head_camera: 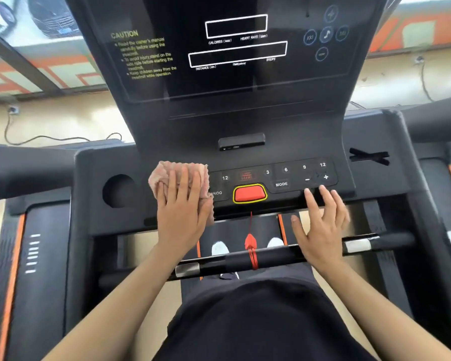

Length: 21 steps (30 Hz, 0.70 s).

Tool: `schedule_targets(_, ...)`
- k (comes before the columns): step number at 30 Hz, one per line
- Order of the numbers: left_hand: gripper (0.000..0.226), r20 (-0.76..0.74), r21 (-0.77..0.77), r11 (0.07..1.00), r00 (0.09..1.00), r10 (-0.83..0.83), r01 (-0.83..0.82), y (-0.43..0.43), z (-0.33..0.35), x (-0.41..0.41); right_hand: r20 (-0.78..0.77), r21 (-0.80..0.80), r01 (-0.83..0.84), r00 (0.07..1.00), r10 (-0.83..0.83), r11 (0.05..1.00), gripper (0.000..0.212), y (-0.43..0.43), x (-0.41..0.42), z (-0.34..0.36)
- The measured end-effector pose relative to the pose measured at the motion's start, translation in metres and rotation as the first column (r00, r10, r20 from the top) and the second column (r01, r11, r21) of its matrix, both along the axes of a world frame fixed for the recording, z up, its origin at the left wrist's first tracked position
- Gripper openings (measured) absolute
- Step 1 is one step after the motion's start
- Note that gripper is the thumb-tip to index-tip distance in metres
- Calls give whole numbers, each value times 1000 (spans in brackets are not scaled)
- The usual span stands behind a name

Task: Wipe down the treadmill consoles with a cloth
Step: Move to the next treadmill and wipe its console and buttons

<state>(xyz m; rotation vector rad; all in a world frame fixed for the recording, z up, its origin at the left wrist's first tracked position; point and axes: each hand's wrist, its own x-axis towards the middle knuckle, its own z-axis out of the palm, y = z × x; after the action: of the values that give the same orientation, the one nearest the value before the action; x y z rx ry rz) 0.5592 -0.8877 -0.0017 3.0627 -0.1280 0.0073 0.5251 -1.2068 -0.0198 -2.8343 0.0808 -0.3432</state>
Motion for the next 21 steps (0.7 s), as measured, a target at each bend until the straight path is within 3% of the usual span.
schedule_targets(7, 63, -3, -27, 984, 985, -174, 174, -75, 0, 22, -101, 26, 121, 988, -118, 992, 70, -48, -2, -1)
schedule_targets(12, 63, -39, -5, 958, 958, -285, 285, -121, 1, 34, -109, 42, 137, 985, -132, 990, 63, -70, 1, 0)
schedule_targets(21, 63, -47, -4, 908, 906, -420, 420, -206, 3, 54, -71, 207, -100, 991, 116, 973, 54, -133, 7, 10)
